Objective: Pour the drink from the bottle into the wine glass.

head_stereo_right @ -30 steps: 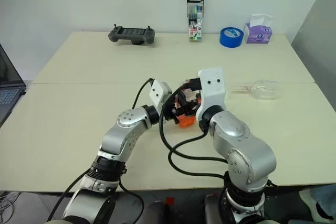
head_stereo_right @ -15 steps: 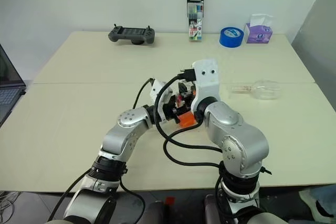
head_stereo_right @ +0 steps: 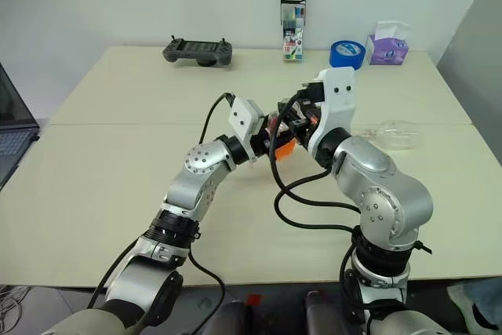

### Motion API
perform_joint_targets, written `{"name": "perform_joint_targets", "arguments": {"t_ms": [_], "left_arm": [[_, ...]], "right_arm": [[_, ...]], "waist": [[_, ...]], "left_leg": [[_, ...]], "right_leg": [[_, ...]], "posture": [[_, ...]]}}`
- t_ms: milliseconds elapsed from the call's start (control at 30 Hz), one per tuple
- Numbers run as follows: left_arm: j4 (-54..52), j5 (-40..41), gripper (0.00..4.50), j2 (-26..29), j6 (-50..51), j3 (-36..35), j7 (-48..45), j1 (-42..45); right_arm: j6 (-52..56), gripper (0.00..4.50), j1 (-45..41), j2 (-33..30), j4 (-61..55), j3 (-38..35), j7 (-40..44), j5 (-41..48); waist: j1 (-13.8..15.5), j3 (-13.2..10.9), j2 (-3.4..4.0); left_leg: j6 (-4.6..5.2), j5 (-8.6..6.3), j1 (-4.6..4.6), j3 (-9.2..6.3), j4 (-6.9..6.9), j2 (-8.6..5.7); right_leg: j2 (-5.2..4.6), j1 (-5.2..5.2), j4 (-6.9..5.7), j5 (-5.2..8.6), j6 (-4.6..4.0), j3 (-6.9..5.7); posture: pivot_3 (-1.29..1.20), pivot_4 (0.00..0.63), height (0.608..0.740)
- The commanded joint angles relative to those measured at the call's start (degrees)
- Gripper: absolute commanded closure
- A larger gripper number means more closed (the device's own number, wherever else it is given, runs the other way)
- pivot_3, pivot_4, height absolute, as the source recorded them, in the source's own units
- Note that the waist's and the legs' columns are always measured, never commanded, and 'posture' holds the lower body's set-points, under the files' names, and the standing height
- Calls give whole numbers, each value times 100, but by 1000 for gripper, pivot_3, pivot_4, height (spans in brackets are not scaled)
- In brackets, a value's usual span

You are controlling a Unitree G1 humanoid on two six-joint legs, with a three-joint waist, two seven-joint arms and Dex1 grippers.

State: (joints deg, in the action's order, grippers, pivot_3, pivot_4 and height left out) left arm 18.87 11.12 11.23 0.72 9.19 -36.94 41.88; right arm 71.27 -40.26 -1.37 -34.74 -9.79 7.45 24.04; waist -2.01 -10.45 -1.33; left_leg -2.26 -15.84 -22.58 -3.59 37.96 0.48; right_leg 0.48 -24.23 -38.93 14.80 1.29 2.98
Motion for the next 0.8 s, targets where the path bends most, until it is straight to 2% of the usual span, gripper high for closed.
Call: {"name": "perform_joint_targets", "arguments": {"t_ms": [33, 100, 200, 233, 333, 500, 800], "left_arm": [[901, 64, 2813, 724, 71, -1255, 969, -209], [840, 88, 2847, 689, 39, -1235, 1015, -259], [740, 67, 2863, 581, 27, -1244, 1052, -338], [721, 57, 2863, 554, 27, -1266, 1076, -352], [768, 18, 2864, 551, -8, -1356, 1133, -312], [1057, 19, 2864, 843, -191, -1647, 1254, -24], [1916, 65, 2865, 1377, -539, -2153, 1494, 465]], "right_arm": [[-217, 2006, 32, -307, -640, -536, 87, 241], [-256, 1254, 39, -379, -610, -378, 99, 301], [-394, 185, -50, -468, -485, -202, 6, 259], [-405, 0, -68, -507, -465, -173, -12, 248], [-404, 0, -53, -588, -467, -158, -24, 277], [-124, 0, 175, -813, -603, -105, 277, 668], [63, 0, 645, -1216, -758, 594, 745, 1202]], "waist": [[-70, 1, 1], [-171, 1, 2], [-124, 3, 14], [-85, 3, 14], [15, 3, 13], [17, 3, 13], [-3, 2, 13]], "left_leg": [[0, 0, -1, -3, 0, 4], [2, -1, 15, -15, -4, 17], [2, 0, 13, -39, -4, 19], [2, 2, 12, -43, -3, 17], [-1, 8, 1, -54, 6, 3], [-4, 10, -3, -56, 11, -17], [-3, 10, -11, -68, 0, 8]], "right_leg": [[-3, 0, 0, 0, 0, -4], [0, -2, -6, -5, -9, 4], [6, 8, -10, -5, -11, -35], [6, 11, -11, -5, -12, -44], [8, 17, -9, -7, -14, -62], [-11, 17, -3, -7, -13, -45], [-1, 8, -6, -6, -15, -76]], "posture": [[0, 150, 740], [0, 150, 740], [0, 150, 740], [0, 150, 740], [0, 150, 740], [0, 150, 740], [0, 150, 740]]}}
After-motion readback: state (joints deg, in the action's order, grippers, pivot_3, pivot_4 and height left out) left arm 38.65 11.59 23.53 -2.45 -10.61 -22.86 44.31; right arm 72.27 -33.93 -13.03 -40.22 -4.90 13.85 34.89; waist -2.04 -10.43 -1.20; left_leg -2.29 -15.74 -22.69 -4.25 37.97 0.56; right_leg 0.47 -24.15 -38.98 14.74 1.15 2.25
